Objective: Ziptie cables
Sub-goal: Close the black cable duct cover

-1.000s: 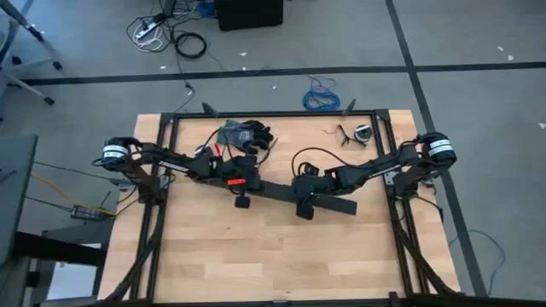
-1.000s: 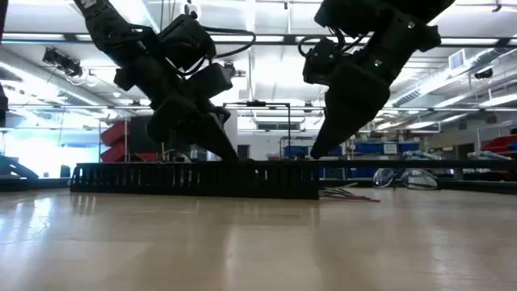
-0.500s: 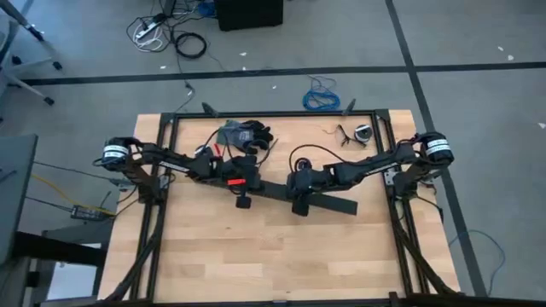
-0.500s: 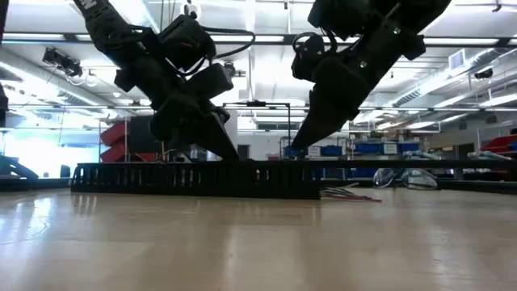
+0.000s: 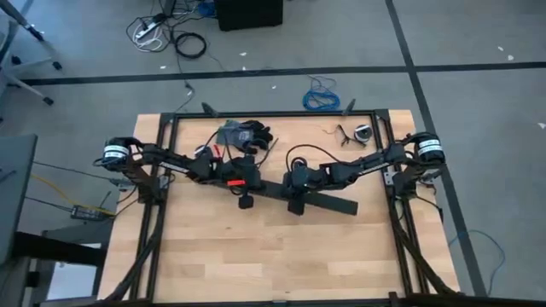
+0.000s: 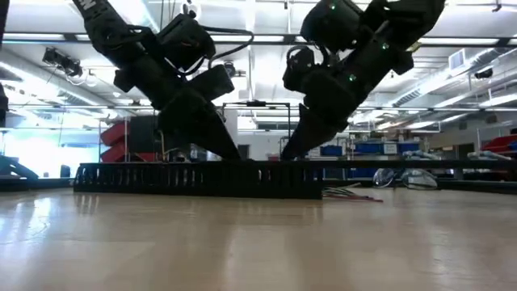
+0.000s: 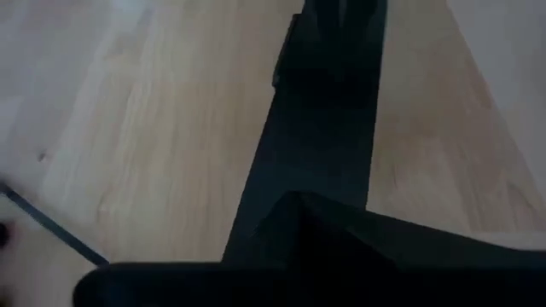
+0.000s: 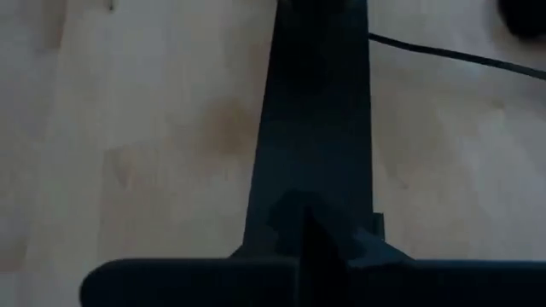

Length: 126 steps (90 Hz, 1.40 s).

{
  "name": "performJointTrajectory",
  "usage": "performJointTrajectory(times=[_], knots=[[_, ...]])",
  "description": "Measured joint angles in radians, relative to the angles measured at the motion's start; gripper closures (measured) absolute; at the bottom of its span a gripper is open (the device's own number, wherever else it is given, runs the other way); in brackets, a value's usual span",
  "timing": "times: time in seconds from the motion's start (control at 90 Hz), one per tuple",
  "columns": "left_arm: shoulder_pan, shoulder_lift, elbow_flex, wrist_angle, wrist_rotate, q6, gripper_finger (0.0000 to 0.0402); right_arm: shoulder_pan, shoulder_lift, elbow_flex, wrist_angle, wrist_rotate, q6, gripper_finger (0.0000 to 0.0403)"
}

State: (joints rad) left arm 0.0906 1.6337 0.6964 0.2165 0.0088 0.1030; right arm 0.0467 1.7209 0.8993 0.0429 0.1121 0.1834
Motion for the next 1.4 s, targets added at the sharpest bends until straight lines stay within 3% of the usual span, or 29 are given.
performJointTrajectory(times=[0.278, 0.744, 0.944, 1.233, 1.4], knots=[[0.001, -0.05, -0.002, -0.035, -0.036, 0.045, 0.0401, 0.001, 0.004, 0.005, -0.084, -0.026, 0.019, 0.0402], [0.081, -0.245, 0.001, -0.267, -0.077, 0.073, 0.0401, 0.002, -0.002, 0.003, -0.183, -0.279, -0.029, 0.0403], [0.101, -0.246, 0.0, -0.49, -0.092, 0.098, 0.0401, 0.004, -0.015, 0.0, -0.194, -0.275, -0.03, 0.0403], [0.099, -0.312, 0.002, -0.564, 0.002, 0.155, 0.0401, 0.004, -0.015, 0.0, -0.191, -0.267, -0.03, 0.0403], [0.091, -0.295, 0.002, -0.575, -0.007, 0.158, 0.0389, 0.004, -0.015, -0.002, -0.184, -0.272, -0.03, 0.04]])
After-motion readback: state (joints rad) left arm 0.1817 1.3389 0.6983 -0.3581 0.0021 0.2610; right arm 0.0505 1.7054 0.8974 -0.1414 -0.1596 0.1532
